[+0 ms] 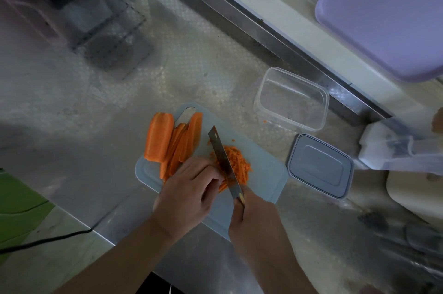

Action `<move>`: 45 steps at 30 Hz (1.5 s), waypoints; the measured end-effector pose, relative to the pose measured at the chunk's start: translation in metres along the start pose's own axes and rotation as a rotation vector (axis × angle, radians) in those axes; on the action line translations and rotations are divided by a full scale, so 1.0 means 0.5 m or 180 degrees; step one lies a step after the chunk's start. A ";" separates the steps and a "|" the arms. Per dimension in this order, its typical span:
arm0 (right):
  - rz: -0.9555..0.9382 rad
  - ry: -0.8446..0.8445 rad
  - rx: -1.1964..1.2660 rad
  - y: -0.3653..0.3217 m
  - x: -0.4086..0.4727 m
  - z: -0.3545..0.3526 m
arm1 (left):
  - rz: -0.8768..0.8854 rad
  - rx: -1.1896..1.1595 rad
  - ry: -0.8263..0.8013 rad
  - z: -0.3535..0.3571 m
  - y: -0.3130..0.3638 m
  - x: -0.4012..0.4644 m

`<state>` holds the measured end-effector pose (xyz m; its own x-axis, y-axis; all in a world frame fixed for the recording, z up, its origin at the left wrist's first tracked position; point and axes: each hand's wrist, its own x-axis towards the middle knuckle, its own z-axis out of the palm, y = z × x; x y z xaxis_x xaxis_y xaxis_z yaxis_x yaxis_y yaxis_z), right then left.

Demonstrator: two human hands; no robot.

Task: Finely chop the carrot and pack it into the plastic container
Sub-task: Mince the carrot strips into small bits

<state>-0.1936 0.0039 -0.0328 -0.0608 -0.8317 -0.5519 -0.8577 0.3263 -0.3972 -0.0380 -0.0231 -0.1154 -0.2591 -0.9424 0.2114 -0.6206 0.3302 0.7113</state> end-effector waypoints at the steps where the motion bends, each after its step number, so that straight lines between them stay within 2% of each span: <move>1: -0.0004 0.0008 0.0068 0.001 -0.001 0.004 | -0.0019 -0.0004 0.0007 -0.001 0.001 0.000; 9: -0.0025 0.0137 0.0418 0.015 -0.017 -0.007 | -0.0055 0.0016 -0.0057 -0.002 0.000 -0.002; 28: 0.0036 -0.0050 0.0279 -0.001 -0.027 -0.031 | 0.0000 0.0031 -0.0013 0.000 0.000 -0.002; 39: 0.0024 -0.0168 -0.0175 -0.006 -0.004 -0.028 | 0.0002 0.0061 -0.0001 0.000 0.002 0.002; 45: 0.0056 -0.0074 0.0056 0.004 -0.010 0.004 | -0.0075 0.0045 -0.0056 -0.004 0.008 0.003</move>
<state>-0.1942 0.0097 -0.0322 -0.0638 -0.8151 -0.5758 -0.8474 0.3489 -0.4001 -0.0393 -0.0235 -0.1108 -0.2572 -0.9489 0.1827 -0.6370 0.3087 0.7063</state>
